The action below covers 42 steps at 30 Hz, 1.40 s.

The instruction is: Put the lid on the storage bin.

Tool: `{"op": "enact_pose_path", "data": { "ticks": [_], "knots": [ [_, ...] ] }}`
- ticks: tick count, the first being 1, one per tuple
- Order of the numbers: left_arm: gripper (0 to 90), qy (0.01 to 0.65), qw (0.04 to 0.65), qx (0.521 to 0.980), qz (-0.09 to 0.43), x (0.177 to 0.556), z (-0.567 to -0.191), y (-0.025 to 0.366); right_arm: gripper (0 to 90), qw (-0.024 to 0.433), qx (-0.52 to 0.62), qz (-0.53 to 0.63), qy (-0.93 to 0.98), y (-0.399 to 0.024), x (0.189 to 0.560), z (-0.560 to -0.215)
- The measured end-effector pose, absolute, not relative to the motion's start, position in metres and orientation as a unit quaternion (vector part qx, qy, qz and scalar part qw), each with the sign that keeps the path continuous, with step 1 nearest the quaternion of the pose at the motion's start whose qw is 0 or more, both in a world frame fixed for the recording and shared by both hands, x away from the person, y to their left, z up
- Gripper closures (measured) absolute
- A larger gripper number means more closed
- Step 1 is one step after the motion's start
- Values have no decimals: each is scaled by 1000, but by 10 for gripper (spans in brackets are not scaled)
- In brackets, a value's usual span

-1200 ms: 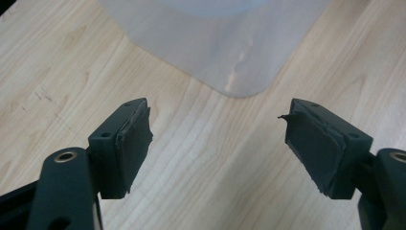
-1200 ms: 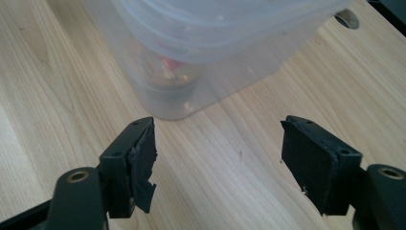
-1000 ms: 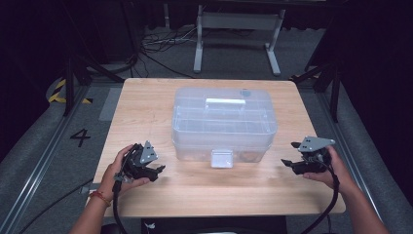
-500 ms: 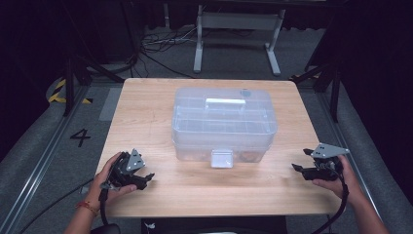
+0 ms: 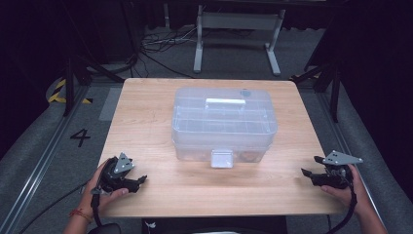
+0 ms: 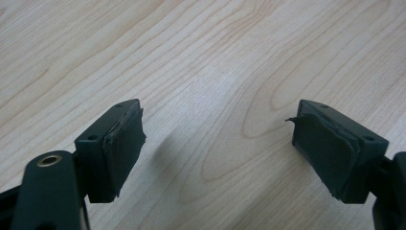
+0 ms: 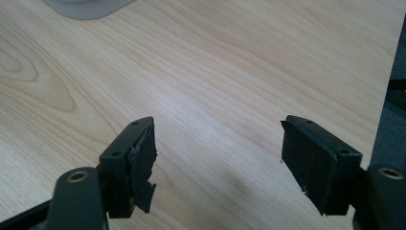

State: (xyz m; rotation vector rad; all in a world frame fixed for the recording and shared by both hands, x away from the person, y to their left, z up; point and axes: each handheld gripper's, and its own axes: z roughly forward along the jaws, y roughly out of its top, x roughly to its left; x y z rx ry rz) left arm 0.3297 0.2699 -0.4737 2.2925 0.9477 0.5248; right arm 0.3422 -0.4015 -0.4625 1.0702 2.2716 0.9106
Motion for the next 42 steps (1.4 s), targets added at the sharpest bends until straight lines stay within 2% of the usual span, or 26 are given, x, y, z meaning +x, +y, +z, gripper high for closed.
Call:
{"op": "enact_pose_path", "data": {
  "ticks": [11, 14, 22, 42],
  "knots": [
    [145, 417, 332, 831, 161, 331, -482, 279, 270, 218, 439, 356, 795, -416, 338, -481],
    [137, 418, 331, 830, 163, 331, -482, 279, 252, 201, 454, 360, 790, -418, 339, -487],
    [135, 425, 330, 827, 166, 330, -482, 278, 221, 198, 455, 357, 791, -419, 341, -487],
    [142, 430, 330, 824, 166, 329, -482, 278, 213, 203, 462, 355, 787, -417, 340, -487]
  ]
}}
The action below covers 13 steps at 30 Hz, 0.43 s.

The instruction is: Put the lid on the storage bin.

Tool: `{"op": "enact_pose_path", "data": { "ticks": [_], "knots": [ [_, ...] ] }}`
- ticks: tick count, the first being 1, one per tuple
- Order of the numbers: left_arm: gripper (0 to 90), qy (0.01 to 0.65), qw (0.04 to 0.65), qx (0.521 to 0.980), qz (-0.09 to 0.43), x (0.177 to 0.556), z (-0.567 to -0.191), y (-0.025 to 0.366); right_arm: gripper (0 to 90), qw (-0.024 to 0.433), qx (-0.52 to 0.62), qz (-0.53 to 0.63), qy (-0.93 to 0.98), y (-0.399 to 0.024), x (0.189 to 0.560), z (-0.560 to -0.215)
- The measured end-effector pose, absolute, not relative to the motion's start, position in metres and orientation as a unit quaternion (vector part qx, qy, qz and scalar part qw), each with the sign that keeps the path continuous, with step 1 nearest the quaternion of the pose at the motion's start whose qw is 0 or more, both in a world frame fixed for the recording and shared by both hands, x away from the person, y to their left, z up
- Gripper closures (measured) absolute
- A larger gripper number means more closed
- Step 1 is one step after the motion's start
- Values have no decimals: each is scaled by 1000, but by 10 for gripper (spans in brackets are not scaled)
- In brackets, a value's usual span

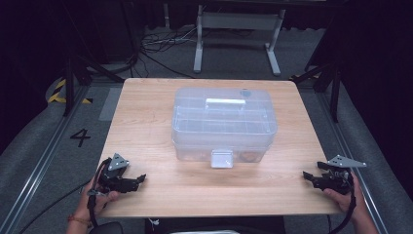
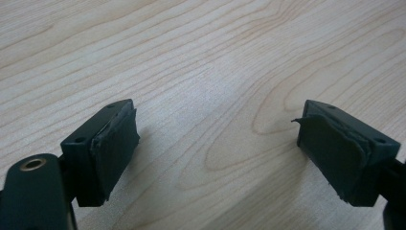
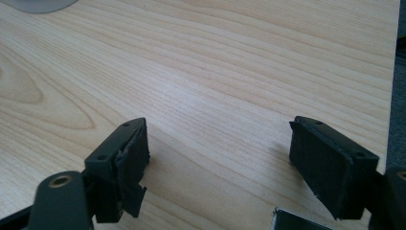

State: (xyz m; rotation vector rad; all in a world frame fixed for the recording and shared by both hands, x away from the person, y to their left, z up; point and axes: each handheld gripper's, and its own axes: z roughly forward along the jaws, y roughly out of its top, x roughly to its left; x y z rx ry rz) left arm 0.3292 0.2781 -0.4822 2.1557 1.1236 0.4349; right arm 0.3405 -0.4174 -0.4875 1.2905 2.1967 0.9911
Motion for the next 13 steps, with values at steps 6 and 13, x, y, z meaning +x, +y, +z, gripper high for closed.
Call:
{"op": "enact_pose_path", "data": {
  "ticks": [6, 13],
  "knots": [
    [139, 431, 328, 823, 169, 329, -482, 278, 213, 204, 460, 356, 787, -418, 341, -488],
    [138, 431, 328, 823, 169, 329, -482, 278, 213, 204, 461, 356, 787, -418, 341, -488]
  ]
}}
